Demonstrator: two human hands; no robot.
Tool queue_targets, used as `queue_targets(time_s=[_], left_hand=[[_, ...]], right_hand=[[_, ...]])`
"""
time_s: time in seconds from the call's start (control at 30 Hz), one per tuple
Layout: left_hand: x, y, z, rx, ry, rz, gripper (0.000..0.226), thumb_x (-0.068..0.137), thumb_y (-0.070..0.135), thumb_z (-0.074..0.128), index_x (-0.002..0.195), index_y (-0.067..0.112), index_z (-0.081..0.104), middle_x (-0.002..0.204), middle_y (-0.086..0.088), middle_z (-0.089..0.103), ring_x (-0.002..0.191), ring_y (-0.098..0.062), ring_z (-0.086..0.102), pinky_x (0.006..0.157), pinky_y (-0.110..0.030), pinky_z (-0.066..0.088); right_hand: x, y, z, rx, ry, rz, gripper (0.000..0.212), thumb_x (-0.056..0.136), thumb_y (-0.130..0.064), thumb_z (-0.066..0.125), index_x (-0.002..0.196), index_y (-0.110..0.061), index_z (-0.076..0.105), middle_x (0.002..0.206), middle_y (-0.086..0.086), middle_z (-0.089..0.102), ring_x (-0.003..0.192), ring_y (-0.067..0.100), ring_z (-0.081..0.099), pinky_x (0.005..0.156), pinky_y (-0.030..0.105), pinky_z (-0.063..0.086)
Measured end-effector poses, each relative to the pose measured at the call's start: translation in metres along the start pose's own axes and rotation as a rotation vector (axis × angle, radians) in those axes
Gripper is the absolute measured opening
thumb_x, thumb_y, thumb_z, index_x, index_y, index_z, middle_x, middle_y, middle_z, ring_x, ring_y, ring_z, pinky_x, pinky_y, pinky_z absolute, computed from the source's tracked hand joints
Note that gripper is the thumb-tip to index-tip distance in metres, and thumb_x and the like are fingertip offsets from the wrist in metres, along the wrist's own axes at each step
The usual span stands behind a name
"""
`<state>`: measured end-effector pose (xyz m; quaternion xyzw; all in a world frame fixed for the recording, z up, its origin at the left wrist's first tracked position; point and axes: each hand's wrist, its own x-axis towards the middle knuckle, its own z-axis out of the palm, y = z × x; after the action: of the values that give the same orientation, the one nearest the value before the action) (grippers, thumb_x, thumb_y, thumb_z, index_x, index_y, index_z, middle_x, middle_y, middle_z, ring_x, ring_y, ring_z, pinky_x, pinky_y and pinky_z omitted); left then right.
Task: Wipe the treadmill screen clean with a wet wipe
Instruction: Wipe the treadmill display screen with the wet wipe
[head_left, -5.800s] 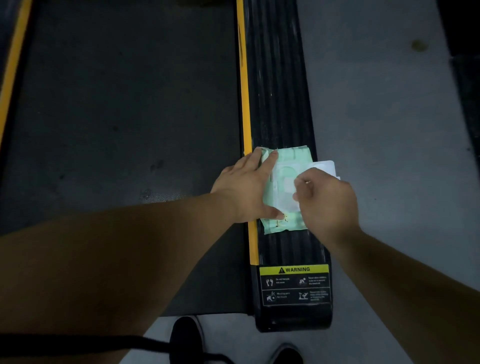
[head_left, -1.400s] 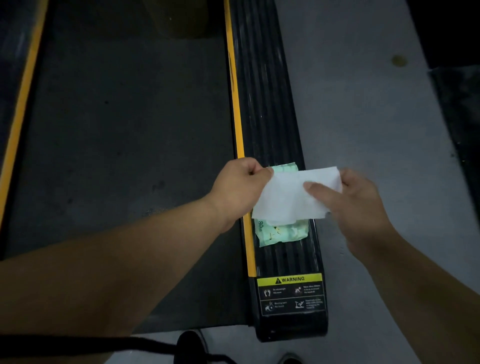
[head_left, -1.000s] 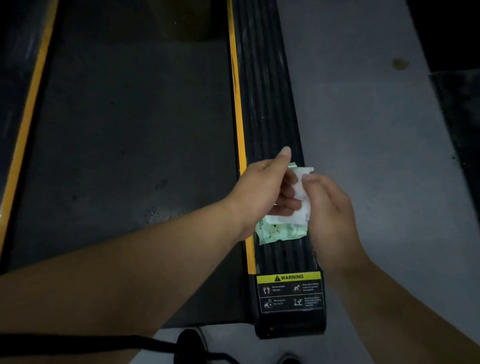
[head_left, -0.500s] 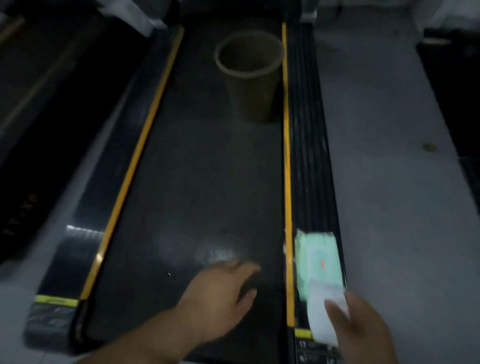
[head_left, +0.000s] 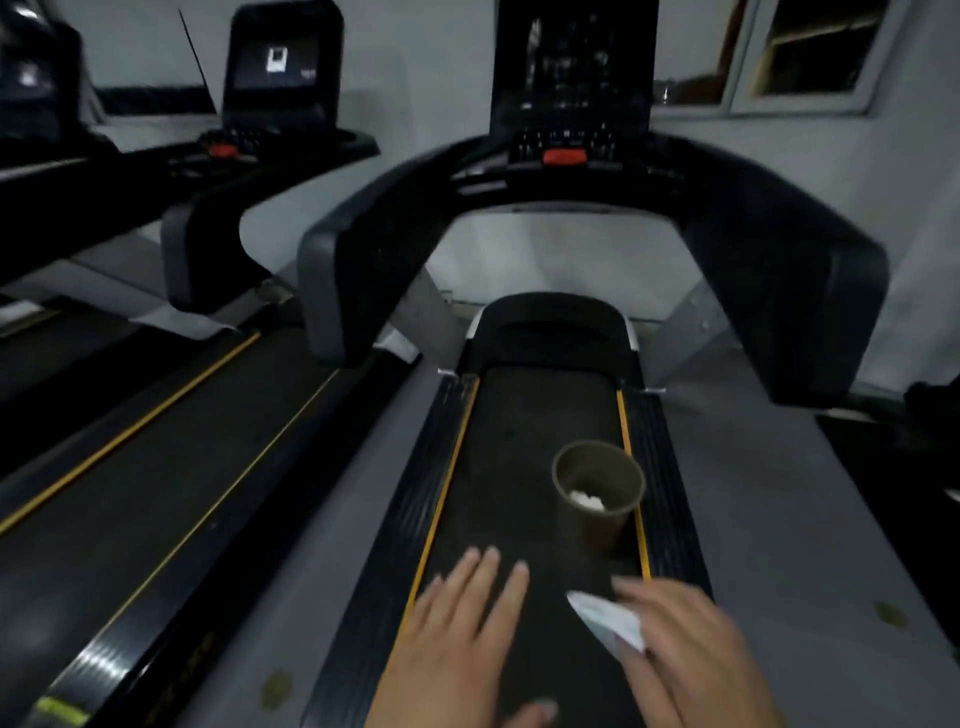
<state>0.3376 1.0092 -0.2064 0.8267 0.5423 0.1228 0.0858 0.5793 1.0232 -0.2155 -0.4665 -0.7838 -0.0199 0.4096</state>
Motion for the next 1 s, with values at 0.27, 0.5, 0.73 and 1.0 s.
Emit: queue_targets(time_s=[0.27, 0.5, 0.73, 1.0], left_hand=[[0.172, -0.019, -0.172, 0.209, 0.254, 0.062, 0.110, 0.086, 0.078, 0.050, 0.162, 0.026, -0.010, 0.172, -0.004, -0.010, 0.156, -0.018, -0.013, 0.127, -0.046, 0.007], [0.368, -0.049, -0.270, 0.359, 0.225, 0.025, 0.128, 0.074, 0.090, 0.052, 0.162, 0.021, -0.011, 0.171, -0.006, -0.015, 0.155, -0.020, -0.021, 0.127, -0.051, 0.001], [0.540, -0.060, -0.385, 0.358, 0.195, -0.048, 0.131, 0.072, 0.092, 0.050, 0.161, 0.021, -0.014, 0.170, -0.004, -0.018, 0.154, -0.020, -0.022, 0.127, -0.051, 0.001], [0.634, -0.067, -0.491, 0.378, 0.223, -0.019, 0.131, 0.070, 0.095, 0.046, 0.161, 0.021, -0.012, 0.171, -0.005, -0.014, 0.155, -0.020, -0.019, 0.127, -0.050, -0.001]], right_hand=[[0.236, -0.009, -0.017, -0.128, 0.120, 0.017, 0.022, 0.090, -0.019, 0.055, 0.101, -0.008, 0.071, 0.128, 0.008, 0.067, 0.122, 0.028, 0.058, 0.101, 0.048, 0.048], [0.443, 0.072, -0.005, -0.226, 0.113, -0.017, 0.014, 0.093, -0.018, 0.057, 0.086, -0.010, 0.065, 0.152, 0.019, 0.050, 0.144, 0.035, 0.040, 0.118, 0.054, 0.032], [0.625, 0.144, -0.039, -0.286, 0.077, -0.034, 0.008, 0.092, -0.018, 0.067, 0.094, -0.011, 0.072, 0.153, 0.016, 0.050, 0.147, 0.032, 0.037, 0.123, 0.053, 0.026], [0.762, 0.168, -0.077, -0.314, 0.108, -0.038, 0.008, 0.090, -0.015, 0.066, 0.086, -0.008, 0.069, 0.150, 0.018, 0.053, 0.145, 0.034, 0.041, 0.121, 0.053, 0.030]])
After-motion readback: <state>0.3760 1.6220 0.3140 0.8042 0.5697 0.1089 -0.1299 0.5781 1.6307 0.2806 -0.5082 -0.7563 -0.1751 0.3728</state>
